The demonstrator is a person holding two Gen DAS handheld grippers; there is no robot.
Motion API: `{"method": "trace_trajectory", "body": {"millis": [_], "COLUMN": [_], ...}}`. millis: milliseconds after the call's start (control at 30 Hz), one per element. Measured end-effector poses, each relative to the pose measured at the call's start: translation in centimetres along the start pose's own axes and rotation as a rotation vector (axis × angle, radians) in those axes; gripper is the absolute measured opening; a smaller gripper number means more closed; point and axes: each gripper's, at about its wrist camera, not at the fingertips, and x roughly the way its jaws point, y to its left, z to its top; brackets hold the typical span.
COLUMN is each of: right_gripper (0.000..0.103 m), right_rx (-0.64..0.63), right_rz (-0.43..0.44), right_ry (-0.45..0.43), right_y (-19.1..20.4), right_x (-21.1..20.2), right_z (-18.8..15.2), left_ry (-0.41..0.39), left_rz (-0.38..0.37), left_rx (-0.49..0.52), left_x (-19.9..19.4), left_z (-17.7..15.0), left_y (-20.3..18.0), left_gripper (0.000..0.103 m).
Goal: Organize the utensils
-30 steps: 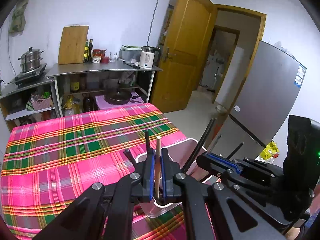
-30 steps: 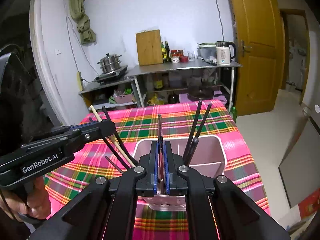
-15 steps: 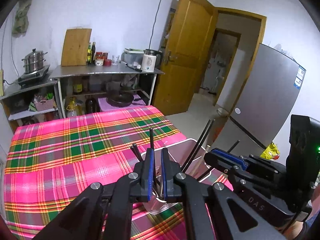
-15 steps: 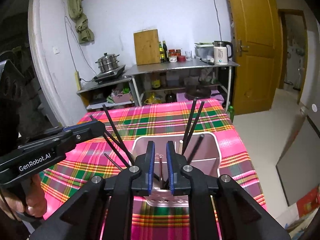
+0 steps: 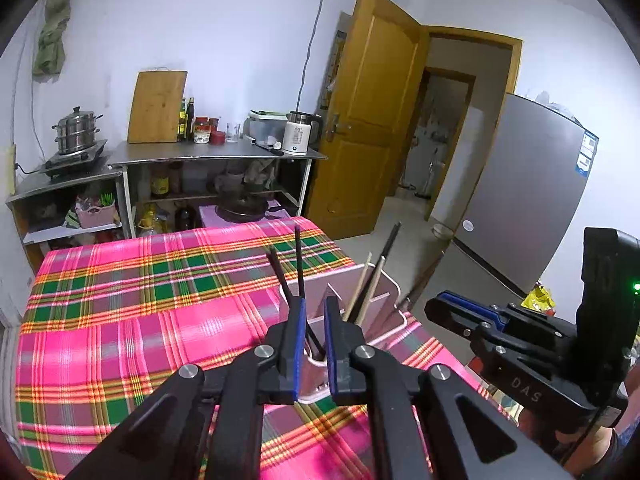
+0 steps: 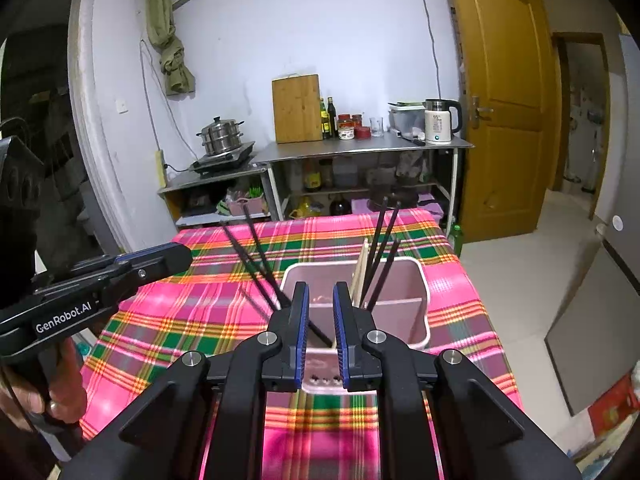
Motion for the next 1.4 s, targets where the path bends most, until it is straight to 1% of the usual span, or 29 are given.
{"method": "trace_trajectory", "body": {"millis": [67, 133, 433, 700, 967, 1200, 1400], "right_gripper": [0.013, 0.013, 0.013, 0.013, 0.013, 0.013, 0.013], "right_rx": [-0.005, -0.008, -0.015, -0.024, -0.019, -0.013, -0.012], "right_rz": [0.000, -0.003, -0.019, -0.040, -0.058, -0.071, -0.074], "right_ry": [0.004, 0.007, -0.008, -0.016, -0.002, 0.013, 0.021], "right_y": [0.4, 0.7, 1.9, 3.0, 3.6, 3.9, 4.3], "right_x": [-0.4, -1.0, -3.3, -5.0, -6.6, -8.1, -8.7], "right_z": [-0.6, -1.6, -5.0, -7.9, -11.2, -13.7, -14.6], "left_ry": [0.001, 0.002, 0.024, 0.037, 0.005, 0.011, 0.013], "left_rz": [0.001, 0.002, 0.027, 0.043, 0.028, 0.032, 0.041], "left_rx": [0.002, 0.000, -0.018, 0.002, 0.023, 0.027, 0.027], "left_x": [-0.5, -1.0, -2.6, -4.1, -6.2, -7.4, -7.8], "left_z": [-0.8, -1.8, -6.4, -10.7, -13.3, -15.2, -15.8], "left_y": [-0.2, -0.3, -0.1, -0.5, -1.8, -2.3, -2.3], "left_gripper": [0.015, 0.018, 0.019, 0.019, 0.019, 0.019, 0.019]}}
